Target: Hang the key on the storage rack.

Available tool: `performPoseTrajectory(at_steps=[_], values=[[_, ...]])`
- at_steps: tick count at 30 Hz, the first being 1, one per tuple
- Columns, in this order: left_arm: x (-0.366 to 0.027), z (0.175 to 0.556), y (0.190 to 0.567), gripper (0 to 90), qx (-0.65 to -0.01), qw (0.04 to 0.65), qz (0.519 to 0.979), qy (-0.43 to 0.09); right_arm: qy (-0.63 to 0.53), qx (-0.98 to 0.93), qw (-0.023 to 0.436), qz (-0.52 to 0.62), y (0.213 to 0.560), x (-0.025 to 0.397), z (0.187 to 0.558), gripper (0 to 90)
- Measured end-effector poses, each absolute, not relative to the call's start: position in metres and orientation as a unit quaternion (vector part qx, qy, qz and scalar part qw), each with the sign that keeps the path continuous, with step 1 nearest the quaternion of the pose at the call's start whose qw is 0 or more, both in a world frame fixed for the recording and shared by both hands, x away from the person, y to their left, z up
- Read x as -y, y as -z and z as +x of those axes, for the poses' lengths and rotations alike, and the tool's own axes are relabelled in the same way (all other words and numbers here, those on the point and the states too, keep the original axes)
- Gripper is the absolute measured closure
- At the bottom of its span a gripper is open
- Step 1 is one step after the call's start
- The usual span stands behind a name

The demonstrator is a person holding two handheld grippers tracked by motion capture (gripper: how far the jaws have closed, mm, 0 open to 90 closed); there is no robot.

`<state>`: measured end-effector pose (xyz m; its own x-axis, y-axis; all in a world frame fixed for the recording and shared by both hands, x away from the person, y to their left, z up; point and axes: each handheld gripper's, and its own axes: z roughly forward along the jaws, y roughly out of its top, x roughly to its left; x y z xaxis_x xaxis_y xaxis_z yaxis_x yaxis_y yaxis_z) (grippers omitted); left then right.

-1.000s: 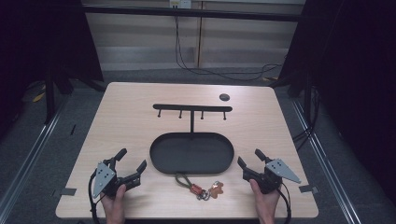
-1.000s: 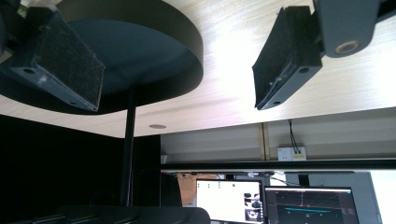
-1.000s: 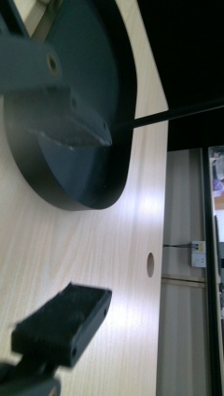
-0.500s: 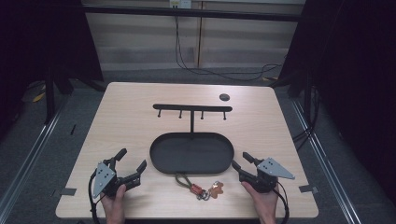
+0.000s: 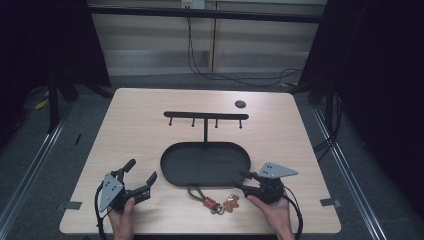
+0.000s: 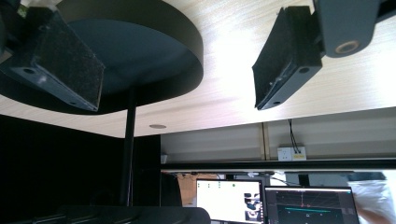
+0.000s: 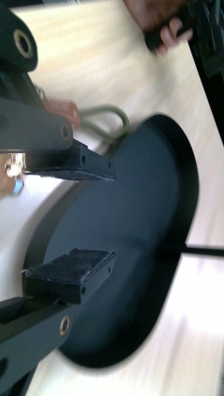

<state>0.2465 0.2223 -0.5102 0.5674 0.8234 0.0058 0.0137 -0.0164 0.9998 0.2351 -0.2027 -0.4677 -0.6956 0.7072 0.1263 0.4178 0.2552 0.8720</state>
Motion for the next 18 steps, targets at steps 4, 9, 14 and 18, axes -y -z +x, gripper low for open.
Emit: performPoseTrajectory(at_steps=[4, 9, 14, 18], values=[[-0.222, 0.247, 0.51, 16.0, -0.331, 0.619, 0.632, -0.327, -0.466, -0.804, 0.129, 0.345, 0.464, 0.189, 0.239, 50.8], [-0.222, 0.247, 0.51, 16.1, -0.33, 0.619, 0.633, -0.327, -0.456, -0.811, 0.133, 0.34, 0.462, 0.179, 0.241, 50.8], [-0.222, 0.246, 0.51, 16.1, -0.33, 0.619, 0.634, -0.327, -0.444, -0.821, 0.12, 0.337, 0.461, 0.163, 0.245, 56.9], [-0.222, 0.247, 0.51, 16.1, -0.33, 0.619, 0.633, -0.327, -0.418, -0.846, 0.085, 0.319, 0.458, 0.149, 0.251, 66.4]])
